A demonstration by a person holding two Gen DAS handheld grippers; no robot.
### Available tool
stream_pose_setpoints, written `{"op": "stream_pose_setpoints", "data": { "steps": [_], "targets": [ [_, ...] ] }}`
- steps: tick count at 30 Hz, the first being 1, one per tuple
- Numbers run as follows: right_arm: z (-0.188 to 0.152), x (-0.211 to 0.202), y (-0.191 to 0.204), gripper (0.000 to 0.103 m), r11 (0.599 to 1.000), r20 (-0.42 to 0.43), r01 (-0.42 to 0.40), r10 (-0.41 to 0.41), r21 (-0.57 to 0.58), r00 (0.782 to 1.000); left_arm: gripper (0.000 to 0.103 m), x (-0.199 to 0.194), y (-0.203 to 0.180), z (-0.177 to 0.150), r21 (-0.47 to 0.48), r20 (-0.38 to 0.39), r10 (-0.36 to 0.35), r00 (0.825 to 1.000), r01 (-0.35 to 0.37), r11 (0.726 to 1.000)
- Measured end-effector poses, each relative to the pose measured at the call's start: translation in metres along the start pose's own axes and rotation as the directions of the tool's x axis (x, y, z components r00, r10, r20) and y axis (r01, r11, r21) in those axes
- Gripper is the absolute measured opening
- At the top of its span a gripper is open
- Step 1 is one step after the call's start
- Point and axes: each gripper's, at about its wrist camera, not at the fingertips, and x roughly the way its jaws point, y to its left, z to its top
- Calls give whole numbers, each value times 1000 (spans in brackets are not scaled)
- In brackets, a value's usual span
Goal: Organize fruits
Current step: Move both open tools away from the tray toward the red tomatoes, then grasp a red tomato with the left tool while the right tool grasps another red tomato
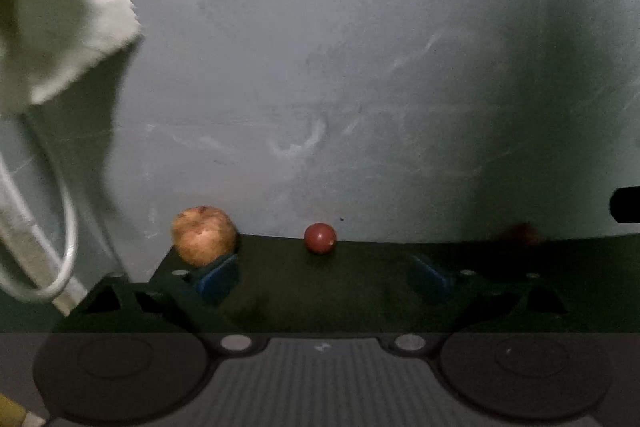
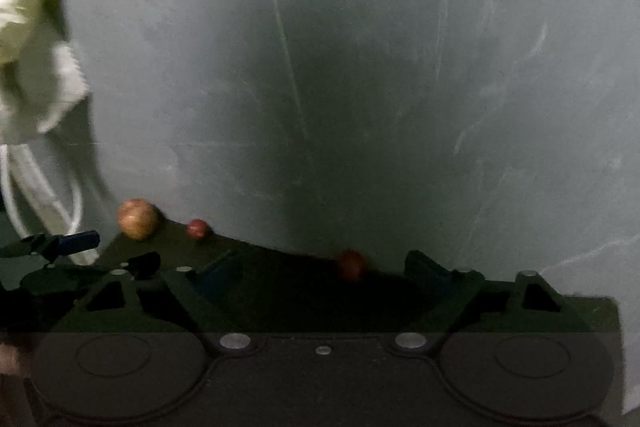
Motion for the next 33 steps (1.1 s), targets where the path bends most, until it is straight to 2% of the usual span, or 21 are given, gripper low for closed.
{"op": "stream_pose_setpoints", "data": {
  "steps": [2, 7, 14, 19, 24, 26, 29, 33],
  "targets": [
    [-2, 20, 2, 82, 1000, -24, 24, -23, 17, 999, 83, 23, 4, -1, 3, -10, -25, 1000, 25, 1000],
    [-7, 56, 4, 71, 997, -57, 65, -63, 31, 996, 74, 69, 11, -2, 11, -35, -57, 998, 57, 998],
    [-12, 86, 5, 65, 995, -93, 91, -88, 34, 992, 61, 106, 11, -4, 33, -64, -74, 995, 77, 997],
    [-11, 99, 6, 63, 995, -109, 97, -94, 31, 990, 61, 117, 11, -7, 32, -65, -80, 995, 82, 996],
    [-10, 108, 5, 63, 994, -112, 105, -101, 29, 989, 50, 120, 13, -11, 32, -58, -90, 994, 92, 995],
    [-10, 111, 5, 61, 994, -113, 109, -105, 26, 988, 39, 122, 11, -11, 38, -59, -92, 994, 94, 995],
    [-13, 111, 4, 57, 993, -115, 113, -110, 23, 987, 34, 121, 11, -13, 48, -55, -93, 994, 95, 994],
    [-15, 112, 3, 51, 993, -120, 115, -112, 19, 986, 34, 120, 10, -17, 49, -50, -99, 994, 102, 994]
  ]
}}
